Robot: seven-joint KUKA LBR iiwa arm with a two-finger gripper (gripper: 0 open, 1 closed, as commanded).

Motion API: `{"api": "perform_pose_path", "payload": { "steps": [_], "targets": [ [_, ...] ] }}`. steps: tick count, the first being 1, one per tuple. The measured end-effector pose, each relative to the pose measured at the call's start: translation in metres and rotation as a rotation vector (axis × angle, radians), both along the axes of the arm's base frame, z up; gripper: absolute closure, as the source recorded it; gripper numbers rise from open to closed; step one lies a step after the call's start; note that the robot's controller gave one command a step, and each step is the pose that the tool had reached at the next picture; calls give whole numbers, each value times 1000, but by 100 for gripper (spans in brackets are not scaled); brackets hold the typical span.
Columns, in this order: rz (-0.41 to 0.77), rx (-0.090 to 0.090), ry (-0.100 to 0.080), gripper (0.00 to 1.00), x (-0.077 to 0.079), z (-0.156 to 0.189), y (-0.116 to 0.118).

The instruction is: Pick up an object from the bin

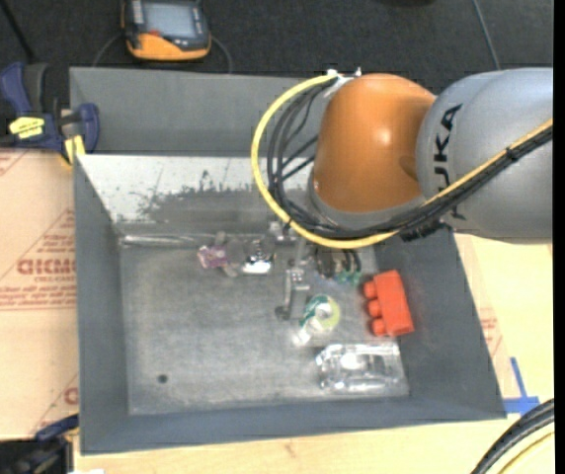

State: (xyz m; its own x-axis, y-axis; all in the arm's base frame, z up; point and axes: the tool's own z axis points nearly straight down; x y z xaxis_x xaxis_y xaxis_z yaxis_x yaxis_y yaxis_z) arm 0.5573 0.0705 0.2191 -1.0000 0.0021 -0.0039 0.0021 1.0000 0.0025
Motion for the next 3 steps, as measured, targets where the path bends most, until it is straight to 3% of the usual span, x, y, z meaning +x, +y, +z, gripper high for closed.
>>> {"api": "perform_pose_path", "payload": {
  "steps": [1,2,3],
  "targets": [
    [203,-4,-1,0,88,-149,23],
    [200,-1,-7,100,89,-144,24],
    [196,0,-9,100,56,-17,36]
  ]
}}
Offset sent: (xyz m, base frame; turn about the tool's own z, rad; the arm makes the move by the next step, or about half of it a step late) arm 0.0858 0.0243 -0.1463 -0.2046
